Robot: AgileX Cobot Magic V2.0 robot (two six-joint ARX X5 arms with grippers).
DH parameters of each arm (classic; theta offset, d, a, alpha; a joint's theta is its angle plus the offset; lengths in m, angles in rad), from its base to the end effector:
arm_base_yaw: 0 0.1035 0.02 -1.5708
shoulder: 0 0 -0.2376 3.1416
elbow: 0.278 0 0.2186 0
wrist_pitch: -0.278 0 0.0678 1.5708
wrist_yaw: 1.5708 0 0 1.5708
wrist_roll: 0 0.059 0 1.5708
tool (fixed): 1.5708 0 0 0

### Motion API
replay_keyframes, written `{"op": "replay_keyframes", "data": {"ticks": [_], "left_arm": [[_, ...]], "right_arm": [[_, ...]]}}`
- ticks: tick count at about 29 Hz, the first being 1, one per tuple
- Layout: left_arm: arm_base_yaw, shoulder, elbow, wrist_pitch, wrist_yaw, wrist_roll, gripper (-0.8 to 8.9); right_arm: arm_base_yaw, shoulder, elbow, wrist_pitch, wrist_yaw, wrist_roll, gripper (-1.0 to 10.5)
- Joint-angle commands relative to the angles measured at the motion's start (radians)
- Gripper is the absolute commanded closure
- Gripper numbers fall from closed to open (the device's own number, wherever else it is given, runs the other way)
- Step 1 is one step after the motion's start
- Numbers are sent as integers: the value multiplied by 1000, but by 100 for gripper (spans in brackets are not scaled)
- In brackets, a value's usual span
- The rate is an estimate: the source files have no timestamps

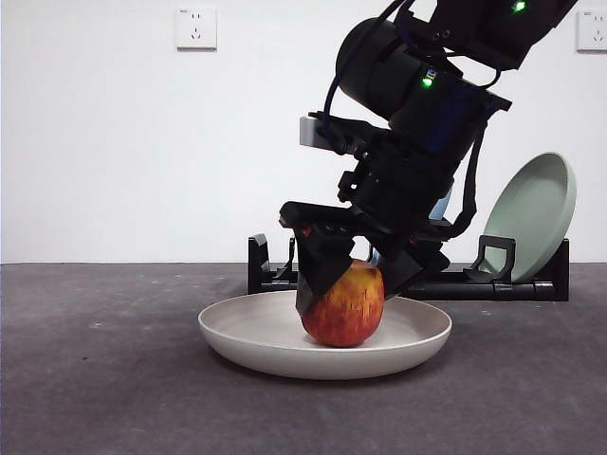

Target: Take the yellow plate from the plate rack,put the plate on the table,take the apple from the table,put the apple in the plate

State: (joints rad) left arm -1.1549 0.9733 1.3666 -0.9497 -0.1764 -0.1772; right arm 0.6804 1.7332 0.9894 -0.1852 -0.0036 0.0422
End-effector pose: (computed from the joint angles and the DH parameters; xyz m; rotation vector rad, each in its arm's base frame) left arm 0.0759 -0.1462 0.3694 0.1969 0.5354 -0.9045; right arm 0.2561 0.2075 0.1382 -0.2762 0.9048 0.6137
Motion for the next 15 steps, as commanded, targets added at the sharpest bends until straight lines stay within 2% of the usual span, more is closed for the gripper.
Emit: {"op": "replay_keyframes", "data": {"ticks": [1,2,10,15], "left_arm": [[-3,-1,-5,5,-2,-7,468],[-3,-1,-4,5,-2,-7,468],[-3,-1,-4,5,-2,-7,468],[-3,-1,-4,4,-2,-7,468]], "right_arm": [[2,15,-2,-11,3,9,312],[2,14,-2,-11,3,10,277],[2,-47,0,-12,3,9,281],[2,-158,0,-82,4,10,282]]}}
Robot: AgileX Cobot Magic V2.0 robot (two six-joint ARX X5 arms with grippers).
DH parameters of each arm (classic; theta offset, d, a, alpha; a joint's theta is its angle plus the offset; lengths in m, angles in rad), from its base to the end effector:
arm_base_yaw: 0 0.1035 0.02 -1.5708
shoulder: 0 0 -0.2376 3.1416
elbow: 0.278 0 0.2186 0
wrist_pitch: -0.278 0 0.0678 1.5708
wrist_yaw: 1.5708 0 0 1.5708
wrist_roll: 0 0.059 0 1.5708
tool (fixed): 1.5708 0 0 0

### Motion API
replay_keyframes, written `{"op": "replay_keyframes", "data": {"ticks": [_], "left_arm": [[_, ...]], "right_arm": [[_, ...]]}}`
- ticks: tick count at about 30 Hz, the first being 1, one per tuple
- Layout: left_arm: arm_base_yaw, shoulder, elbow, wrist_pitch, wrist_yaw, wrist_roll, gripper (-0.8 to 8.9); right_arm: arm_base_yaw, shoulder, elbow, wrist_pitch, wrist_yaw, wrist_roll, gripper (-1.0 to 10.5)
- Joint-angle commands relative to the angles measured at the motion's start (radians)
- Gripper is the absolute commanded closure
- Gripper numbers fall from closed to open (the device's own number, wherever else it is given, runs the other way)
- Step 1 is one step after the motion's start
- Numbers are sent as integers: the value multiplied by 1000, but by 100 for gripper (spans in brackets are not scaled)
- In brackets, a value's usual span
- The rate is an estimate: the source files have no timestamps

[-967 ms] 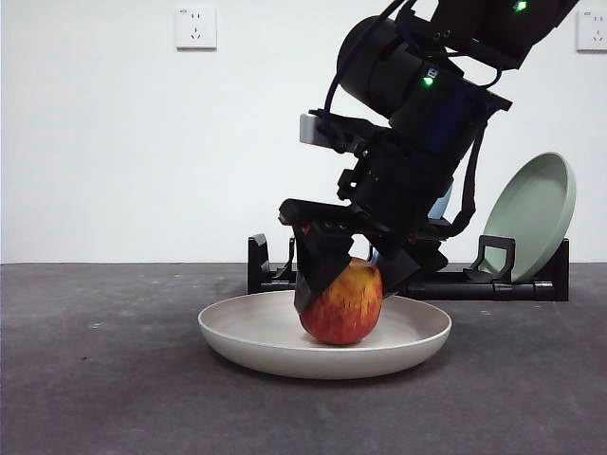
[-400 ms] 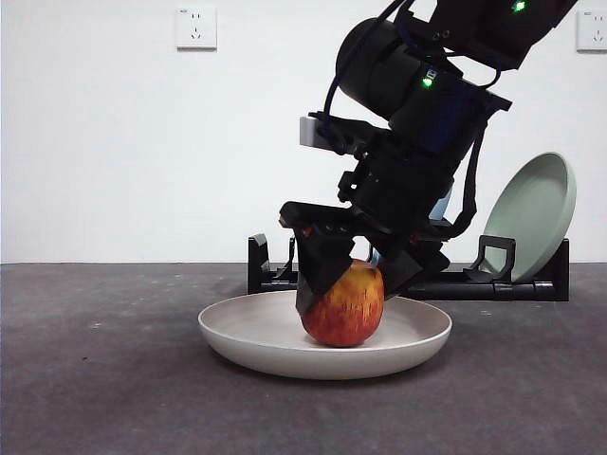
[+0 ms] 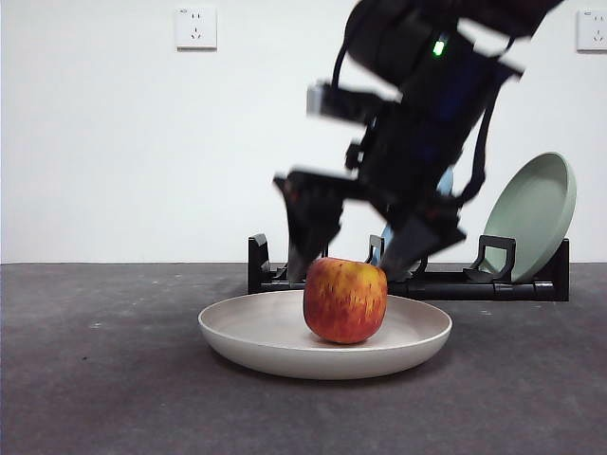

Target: Take the yellow plate from the plate rack,put the plate on the table,take the apple from the table,put the apple in the plate

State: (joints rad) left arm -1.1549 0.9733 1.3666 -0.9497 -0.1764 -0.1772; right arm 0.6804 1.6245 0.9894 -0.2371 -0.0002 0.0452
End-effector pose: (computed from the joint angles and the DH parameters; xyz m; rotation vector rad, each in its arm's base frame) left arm 0.0759 -0.1462 0.3694 0.1969 0.5354 -0.9045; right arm 0.2480 0.2008 0.1672 -0.2554 0.8507 0.6165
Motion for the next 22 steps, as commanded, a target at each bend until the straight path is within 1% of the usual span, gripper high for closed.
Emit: {"op": "replay_keyframes", "data": {"ticks": [1,6,10,16,20,22], "left_arm": [[-3,-1,-4,4,-2,-7,468],[-3,-1,-5,-17,-2,-6,468],[-3,-1,-4,-34,-2,-6,468],[-3,-1,-4,-72,-2,-6,468],[-3,-1,-4,-117,0,-6,468],[-3,-1,-4,-141,0,-6,468]], "right_arm": [[2,-74,0,-53,0,6,285],[2,-256,0,-264,-5,6,286],[2,-407,0,-447,-76,6,289],[2,-623,0,-705,-137,7,289],[2,-728,0,-834,-179,10,290],[2,-773,0,-884,-186,11,290]]}}
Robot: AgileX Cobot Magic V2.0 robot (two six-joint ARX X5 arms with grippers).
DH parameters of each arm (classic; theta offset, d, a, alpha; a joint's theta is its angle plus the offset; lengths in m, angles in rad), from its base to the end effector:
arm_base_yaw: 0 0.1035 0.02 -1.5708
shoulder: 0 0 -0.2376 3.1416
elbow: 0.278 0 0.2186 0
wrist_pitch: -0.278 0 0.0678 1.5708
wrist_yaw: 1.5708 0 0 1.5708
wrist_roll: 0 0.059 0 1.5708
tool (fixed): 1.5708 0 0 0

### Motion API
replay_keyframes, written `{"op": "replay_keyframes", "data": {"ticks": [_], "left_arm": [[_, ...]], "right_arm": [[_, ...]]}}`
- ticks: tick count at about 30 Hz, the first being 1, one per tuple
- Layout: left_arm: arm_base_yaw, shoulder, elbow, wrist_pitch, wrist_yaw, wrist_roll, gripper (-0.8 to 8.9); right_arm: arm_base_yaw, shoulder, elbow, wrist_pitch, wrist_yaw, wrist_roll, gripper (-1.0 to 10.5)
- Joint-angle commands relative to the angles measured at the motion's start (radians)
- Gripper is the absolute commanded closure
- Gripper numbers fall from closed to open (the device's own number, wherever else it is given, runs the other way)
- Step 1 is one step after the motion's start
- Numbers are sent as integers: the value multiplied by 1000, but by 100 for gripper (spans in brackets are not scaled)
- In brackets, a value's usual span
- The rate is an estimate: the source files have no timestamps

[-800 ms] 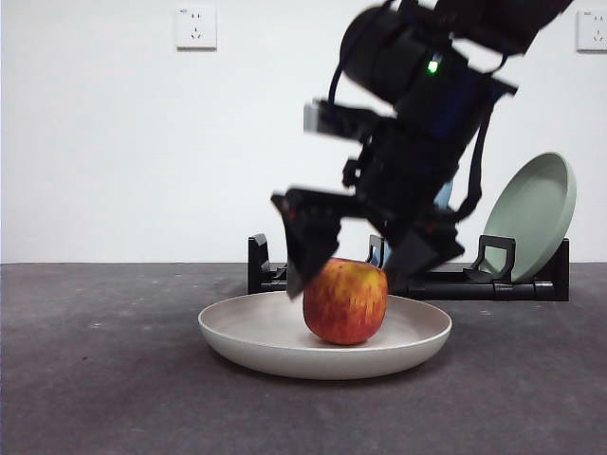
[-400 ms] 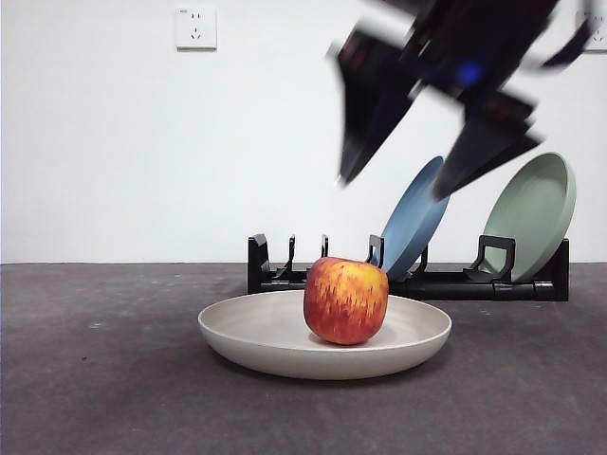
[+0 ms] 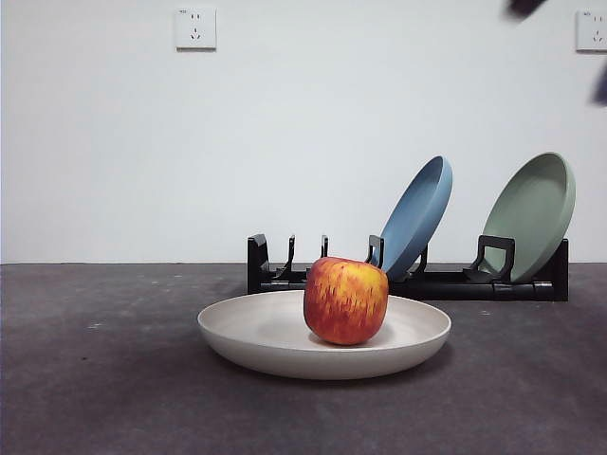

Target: Take the yellow plate from the plate rack,put the plate on the table,take the apple from the table,put the apple in the plate

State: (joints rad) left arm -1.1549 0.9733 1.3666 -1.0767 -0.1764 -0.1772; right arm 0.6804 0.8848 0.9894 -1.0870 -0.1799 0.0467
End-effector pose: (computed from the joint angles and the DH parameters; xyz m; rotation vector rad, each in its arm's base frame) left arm 0.0721 -0.1377 0.3564 0.2795 0.6362 -0.8810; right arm 0.1038 0.0976 0.2643 -0.2100 0.9969 0.7645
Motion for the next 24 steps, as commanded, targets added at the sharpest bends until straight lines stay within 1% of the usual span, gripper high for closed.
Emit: {"op": "replay_keyframes", "data": {"ticks": [1,3,4,5,6,7,9,10,11,12,24], "left_arm": [[-3,-1,-4,-24,2,-6,468],[-3,-1,-4,-45,3,-6,472],[-3,-1,-4,-54,3,-6,472],[-3,-1,-4,-64,3,-6,477],[-3,-1,-4,-75,5,-6,517],[-3,-1,-4,-83,7,-6,581],[-3,-1,-5,-93,25,-6,779],[-3,-1,-5,-93,27,-6,840],[-3,-1,-4,-93,27,-6,821],[-3,-1,-4,-94,28,-6,822],[-3,-1,-5,-98,22,-7,817]], "right_arm": [[2,-52,0,-51,-6,13,290],[2,-85,0,-82,-6,18,300],[2,-97,0,-90,-6,24,331],[2,-108,0,-97,-6,32,388],[2,-117,0,-102,-6,37,461],[2,-125,0,-104,-6,42,536],[2,-139,0,-103,-6,43,753],[2,-144,0,-103,-6,43,857],[2,-148,0,-103,-6,42,968],[2,-148,0,-103,-6,43,952],[2,-148,0,-103,-1,42,946]]}}
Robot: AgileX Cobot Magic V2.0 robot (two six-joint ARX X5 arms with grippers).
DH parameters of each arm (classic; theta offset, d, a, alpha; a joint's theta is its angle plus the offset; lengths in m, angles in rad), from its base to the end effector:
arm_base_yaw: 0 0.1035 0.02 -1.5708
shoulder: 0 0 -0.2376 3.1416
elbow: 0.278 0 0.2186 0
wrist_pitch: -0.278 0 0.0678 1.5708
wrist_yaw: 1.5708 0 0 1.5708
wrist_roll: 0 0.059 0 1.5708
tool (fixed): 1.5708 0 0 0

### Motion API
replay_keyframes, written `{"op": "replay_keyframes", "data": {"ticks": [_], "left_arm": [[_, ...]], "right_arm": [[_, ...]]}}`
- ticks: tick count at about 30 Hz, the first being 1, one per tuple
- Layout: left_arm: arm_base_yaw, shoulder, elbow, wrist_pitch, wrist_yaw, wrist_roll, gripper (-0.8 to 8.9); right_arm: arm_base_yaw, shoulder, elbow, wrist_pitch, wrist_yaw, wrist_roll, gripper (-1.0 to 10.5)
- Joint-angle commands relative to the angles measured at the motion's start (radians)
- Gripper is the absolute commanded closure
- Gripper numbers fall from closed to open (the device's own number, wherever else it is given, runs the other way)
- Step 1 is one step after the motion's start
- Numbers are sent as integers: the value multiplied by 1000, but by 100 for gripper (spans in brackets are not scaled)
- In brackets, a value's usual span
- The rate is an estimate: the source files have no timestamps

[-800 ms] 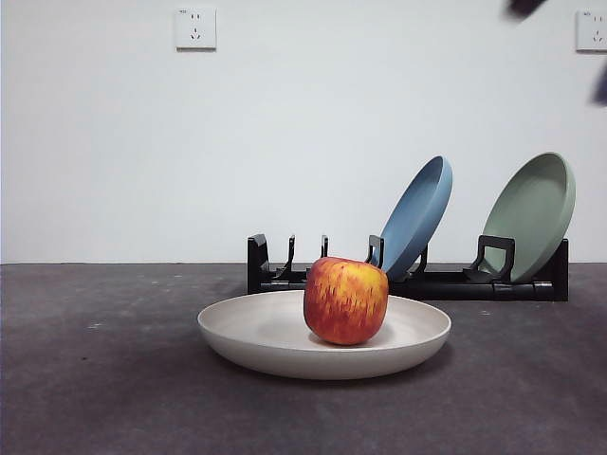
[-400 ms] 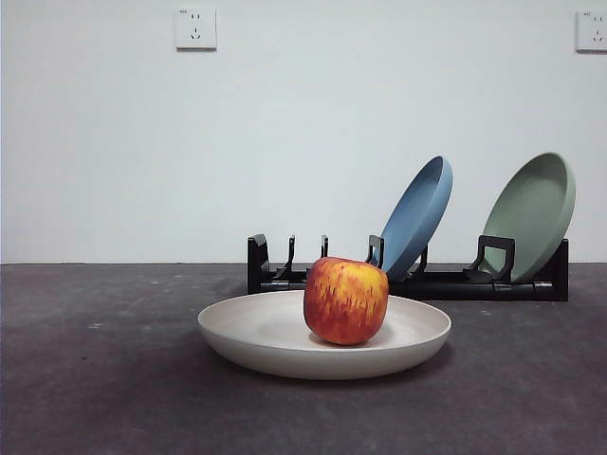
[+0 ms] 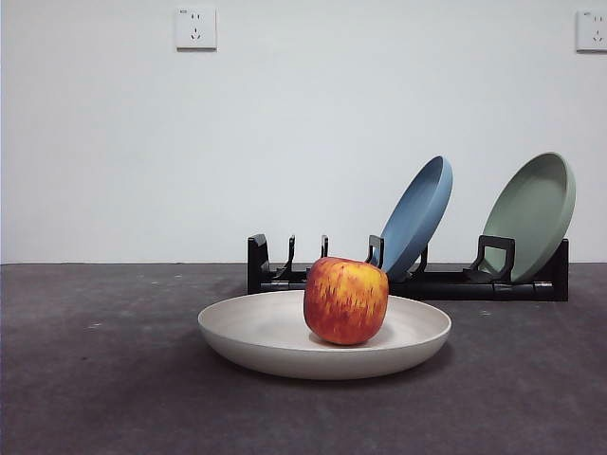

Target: Take the yellow plate from the plate rack,put the plate on the table,take the apple from the table,put the apple in the plate

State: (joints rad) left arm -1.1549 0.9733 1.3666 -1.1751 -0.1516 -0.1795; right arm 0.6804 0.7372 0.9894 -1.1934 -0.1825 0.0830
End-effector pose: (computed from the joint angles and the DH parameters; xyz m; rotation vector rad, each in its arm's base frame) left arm 0.0675 -0.1309 0.3470 0.3354 0.7244 -0.8825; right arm 0.0763 0.0755 0.2721 -0.1665 0.9701 0.7559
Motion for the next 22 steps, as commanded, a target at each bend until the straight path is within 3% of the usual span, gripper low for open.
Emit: {"op": "replay_keyframes", "data": {"ticks": [1,15,17,20,22], "left_arm": [[-3,-1,-5,0,-3,-4,817],[-8,-1,-4,3,0,-4,817],[0,-5,-4,14,-42,-4,817],[53,-19,-4,75,-130,63,817],[131,-37,-5,184,-139,170,817]], "right_arm": [[2,-1,0,3,2,6,946],[2,-1,0,3,1,6,946],[2,-1,0,3,1,6,946],[2,-1,0,3,2,6,946],[2,-1,0,3,2,6,946]]}}
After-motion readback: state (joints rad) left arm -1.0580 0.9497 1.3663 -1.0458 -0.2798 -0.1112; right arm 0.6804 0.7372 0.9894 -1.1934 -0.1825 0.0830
